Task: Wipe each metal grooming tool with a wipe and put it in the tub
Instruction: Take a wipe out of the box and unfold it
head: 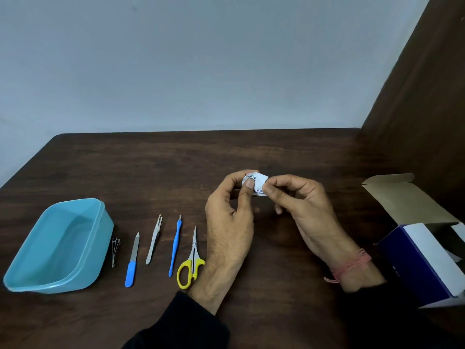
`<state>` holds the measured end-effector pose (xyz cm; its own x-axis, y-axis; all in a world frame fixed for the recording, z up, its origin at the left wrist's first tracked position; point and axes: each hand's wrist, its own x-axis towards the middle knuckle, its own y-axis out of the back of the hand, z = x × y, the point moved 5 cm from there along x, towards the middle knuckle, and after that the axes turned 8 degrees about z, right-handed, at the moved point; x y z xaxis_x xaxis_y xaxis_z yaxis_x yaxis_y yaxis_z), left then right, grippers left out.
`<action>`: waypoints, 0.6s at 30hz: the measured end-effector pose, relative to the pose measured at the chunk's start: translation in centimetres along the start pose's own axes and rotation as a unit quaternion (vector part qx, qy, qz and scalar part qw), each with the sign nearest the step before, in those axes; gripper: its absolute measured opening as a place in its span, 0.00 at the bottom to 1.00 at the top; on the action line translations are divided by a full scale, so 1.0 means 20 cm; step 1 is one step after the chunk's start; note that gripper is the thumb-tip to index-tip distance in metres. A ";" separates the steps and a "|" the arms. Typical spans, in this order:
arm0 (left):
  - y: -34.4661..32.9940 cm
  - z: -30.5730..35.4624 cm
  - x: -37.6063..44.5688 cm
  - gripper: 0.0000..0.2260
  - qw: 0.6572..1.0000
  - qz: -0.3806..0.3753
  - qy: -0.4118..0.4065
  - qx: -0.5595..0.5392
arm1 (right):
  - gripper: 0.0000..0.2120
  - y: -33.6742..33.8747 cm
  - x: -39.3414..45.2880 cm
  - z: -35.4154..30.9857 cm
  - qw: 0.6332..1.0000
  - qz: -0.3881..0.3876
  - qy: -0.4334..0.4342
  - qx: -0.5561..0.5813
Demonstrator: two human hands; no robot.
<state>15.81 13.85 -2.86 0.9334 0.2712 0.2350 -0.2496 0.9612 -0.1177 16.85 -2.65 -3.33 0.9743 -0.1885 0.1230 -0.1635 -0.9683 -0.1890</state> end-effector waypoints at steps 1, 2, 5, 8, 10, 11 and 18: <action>0.00 0.00 0.00 0.08 1.000 -0.004 0.001 -0.006 | 0.05 0.00 0.00 0.00 1.000 -0.009 -0.011 0.010; -0.01 0.01 0.00 0.08 1.000 -0.006 0.001 -0.010 | 0.04 0.01 0.00 0.00 0.999 -0.017 -0.022 0.021; -0.01 0.00 0.00 0.09 1.000 -0.006 0.000 -0.009 | 0.05 0.00 0.00 -0.01 0.998 -0.034 -0.044 0.040; -0.01 0.01 0.00 0.09 1.000 -0.006 -0.002 -0.007 | 0.05 0.00 0.00 -0.02 0.998 -0.033 -0.044 0.035; -0.01 0.01 0.00 0.09 1.000 -0.003 -0.003 -0.006 | 0.06 0.00 0.00 -0.02 0.998 -0.026 -0.042 0.033; -0.01 0.01 -0.01 0.08 1.000 -0.002 -0.003 -0.005 | 0.06 0.00 0.00 -0.02 0.998 -0.024 -0.040 0.031; 0.01 0.03 -0.01 0.08 0.999 0.030 -0.007 0.010 | 0.04 0.00 0.00 -0.02 0.999 -0.007 -0.039 0.035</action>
<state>15.45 14.07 -2.34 0.9130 0.3294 0.2407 -0.3109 0.9438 -0.1122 16.82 -2.79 -2.94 0.9858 -0.1599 0.0504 -0.1420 -0.9562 -0.2558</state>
